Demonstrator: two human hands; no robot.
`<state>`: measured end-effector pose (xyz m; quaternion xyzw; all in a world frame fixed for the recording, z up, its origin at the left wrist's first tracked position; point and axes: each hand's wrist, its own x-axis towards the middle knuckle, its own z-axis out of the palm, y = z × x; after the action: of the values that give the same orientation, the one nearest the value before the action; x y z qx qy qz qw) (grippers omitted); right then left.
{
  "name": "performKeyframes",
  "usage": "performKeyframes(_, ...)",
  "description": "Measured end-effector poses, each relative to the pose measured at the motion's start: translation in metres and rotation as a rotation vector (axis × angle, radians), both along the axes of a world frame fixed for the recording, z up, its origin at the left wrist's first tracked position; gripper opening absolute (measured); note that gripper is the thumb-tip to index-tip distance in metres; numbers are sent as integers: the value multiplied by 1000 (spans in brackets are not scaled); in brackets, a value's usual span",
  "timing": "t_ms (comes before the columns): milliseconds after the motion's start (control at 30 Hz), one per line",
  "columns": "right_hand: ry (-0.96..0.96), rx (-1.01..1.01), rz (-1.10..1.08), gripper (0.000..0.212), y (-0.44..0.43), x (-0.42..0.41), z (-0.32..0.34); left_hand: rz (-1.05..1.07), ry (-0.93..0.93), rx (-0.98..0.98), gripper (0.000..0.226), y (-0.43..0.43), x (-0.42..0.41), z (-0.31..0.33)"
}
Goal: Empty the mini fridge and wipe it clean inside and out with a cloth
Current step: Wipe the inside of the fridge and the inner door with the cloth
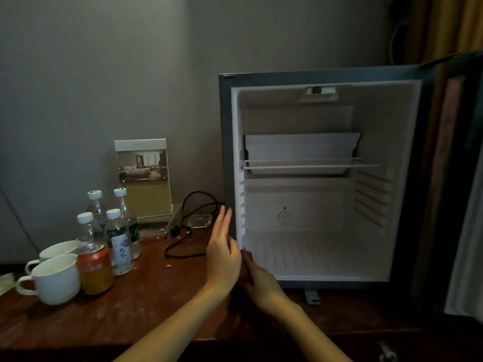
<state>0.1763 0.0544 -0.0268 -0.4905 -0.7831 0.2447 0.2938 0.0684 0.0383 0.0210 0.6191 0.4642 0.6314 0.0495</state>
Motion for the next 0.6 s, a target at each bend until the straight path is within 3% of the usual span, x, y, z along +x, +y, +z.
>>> performKeyframes(100, 238, -133, 62, 31, -18, 35, 32, -45, 9, 100, 59, -8, 25, -14)
performKeyframes(167, 401, -132, -6, 31, -24, 57, 45, -178, -39, 65, 50, -12, 49, -24)
performKeyframes(300, 423, -30, -128, 46, -25, 96, 50, -580, -527, -440, 29, -15, 106, -16)
performKeyframes(400, 446, 43, -188, 65, -27, 128, 45, -706, -647, -570, 26, -11, 142, -10)
performKeyframes(533, 543, -44, -216, 81, -24, 175, 37, -638, -727, -647, 25, 9, 181, -13)
performKeyframes(600, 713, -96, -209, 74, -22, 189, 30, -543, -730, -660, 19, 20, 194, -18)
